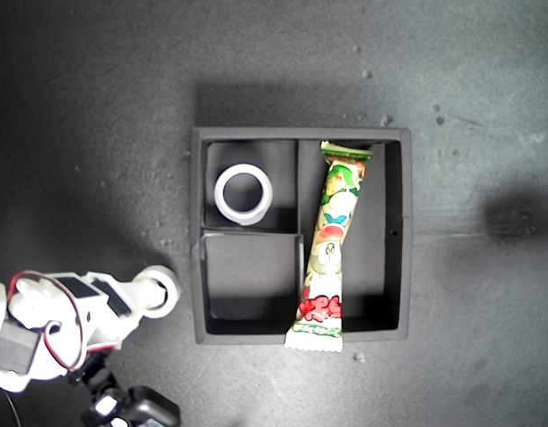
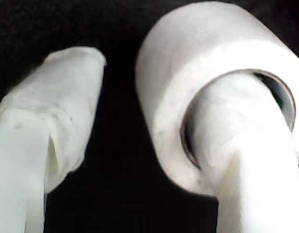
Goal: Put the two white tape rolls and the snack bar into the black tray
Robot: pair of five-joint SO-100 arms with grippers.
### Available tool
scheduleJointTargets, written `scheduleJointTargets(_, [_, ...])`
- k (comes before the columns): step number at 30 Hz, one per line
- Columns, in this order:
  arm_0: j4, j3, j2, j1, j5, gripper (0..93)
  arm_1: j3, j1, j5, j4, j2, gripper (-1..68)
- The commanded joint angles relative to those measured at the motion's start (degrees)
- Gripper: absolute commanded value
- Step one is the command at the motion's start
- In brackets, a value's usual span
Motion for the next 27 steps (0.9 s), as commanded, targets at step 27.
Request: scheduleJointTargets(27, [58.36,-96.24,-34.72,-7.56,16.7,0.1,20.57,6.06,2.72,0.0,0.44,-0.4])
